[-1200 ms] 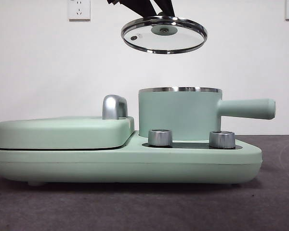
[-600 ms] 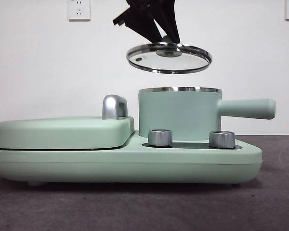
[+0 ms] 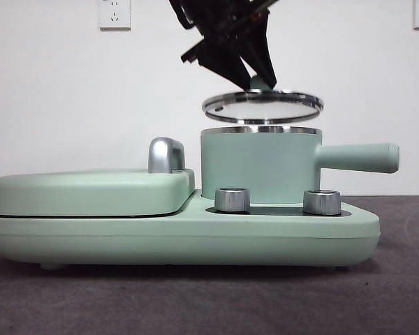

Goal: Put the buns in a small steamer

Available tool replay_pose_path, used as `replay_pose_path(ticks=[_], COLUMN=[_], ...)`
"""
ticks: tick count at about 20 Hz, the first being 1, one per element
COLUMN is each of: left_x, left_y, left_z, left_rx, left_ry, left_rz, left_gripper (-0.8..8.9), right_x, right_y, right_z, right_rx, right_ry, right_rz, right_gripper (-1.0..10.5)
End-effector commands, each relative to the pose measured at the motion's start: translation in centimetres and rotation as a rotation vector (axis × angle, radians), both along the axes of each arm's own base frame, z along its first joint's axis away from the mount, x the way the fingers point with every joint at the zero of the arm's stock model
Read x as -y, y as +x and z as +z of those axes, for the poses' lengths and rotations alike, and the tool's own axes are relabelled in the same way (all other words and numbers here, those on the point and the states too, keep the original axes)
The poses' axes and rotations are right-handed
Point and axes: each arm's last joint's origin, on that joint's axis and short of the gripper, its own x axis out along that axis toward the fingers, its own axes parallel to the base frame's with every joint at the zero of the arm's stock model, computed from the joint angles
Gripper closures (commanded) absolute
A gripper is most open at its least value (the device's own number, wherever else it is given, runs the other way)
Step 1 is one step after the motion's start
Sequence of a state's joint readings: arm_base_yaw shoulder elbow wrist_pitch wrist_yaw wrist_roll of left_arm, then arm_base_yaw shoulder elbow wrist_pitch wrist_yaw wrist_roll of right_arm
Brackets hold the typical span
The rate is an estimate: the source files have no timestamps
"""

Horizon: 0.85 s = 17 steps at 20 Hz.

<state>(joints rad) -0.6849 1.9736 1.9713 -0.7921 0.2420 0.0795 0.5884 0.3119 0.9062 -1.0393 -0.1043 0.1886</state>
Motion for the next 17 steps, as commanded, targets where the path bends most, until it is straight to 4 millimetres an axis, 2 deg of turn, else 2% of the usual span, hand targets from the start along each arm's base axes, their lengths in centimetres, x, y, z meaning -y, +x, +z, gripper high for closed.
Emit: replay_pose_path(ticks=[1, 6, 17], left_x=[0.8, 1.1, 1.2], left_y=[0.5, 0.8, 0.9], left_z=[-0.4, -1.3, -1.6], left_rx=[0.013, 0.001, 0.037], left_ry=[-0.009, 0.008, 0.035], left_rz=[-0.021, -0.026, -0.073], left_gripper=[7.98, 7.98, 7.98], right_x=[0.0, 0.0, 0.1], right_y=[-0.1, -0.1, 0.0], right_z=[0.3, 0.3, 0.3], right_rx=[0.008, 0.009, 0.016], right_ry=[0.019, 0.019, 0.009], right_rz=[0.001, -0.002, -0.027], right_gripper=[4.8, 4.8, 4.8])
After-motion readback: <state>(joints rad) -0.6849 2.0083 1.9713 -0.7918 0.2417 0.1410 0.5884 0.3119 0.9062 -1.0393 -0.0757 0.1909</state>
